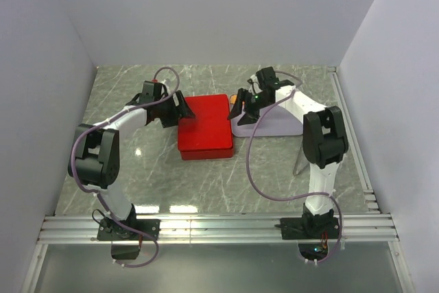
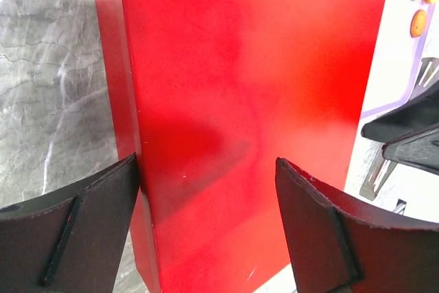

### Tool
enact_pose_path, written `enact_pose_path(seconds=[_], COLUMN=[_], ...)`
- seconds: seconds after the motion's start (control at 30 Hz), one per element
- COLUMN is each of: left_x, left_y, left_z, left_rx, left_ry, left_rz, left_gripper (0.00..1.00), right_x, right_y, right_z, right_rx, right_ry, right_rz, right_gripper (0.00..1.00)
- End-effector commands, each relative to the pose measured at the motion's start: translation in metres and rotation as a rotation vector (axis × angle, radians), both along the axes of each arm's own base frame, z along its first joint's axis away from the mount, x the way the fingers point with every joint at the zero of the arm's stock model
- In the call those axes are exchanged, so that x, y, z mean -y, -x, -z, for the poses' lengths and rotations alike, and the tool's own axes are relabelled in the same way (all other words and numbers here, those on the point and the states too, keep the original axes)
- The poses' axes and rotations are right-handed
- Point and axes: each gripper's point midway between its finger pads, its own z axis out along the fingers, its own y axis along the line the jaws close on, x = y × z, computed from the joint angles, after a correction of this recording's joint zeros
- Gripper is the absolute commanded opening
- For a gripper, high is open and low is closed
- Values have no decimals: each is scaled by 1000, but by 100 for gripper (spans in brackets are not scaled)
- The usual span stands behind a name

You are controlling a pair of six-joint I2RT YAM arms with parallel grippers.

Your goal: Pack the cookies

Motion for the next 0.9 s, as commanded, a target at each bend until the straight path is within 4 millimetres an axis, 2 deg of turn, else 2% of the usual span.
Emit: enact_pose_path(seconds=[0.0, 0.13, 0.33, 0.4, 0.43, 0.47, 0.7, 0.87], left_x=[13, 15, 28, 33, 39, 42, 49, 54], left_y=[-12, -12, -12, -10, -10, -9, 7, 14], left_z=[-19, -19, -20, -14, -17, -11, 6, -1], left_rx=[44, 42, 38, 16, 17, -2, -93, -100], left_ry=[29, 26, 17, 5, 9, 8, -7, -83], left_rz=[9, 0, 16, 33, 49, 56, 78, 92], left_gripper=[84, 84, 85, 87, 97, 99, 99, 99], right_x=[20, 26, 15, 11, 8, 6, -14, -25], right_y=[3, 5, 5, 4, 4, 2, 0, 5], right_z=[-17, -17, -18, -21, -22, -23, -31, -31], right_rx=[53, 57, 39, 37, 35, 38, 39, 31], right_ry=[28, 15, -63, -89, -99, -107, -152, -165], right_rz=[7, 7, -10, -13, -17, -19, -55, -81], right_gripper=[64, 64, 65, 65, 66, 66, 67, 67])
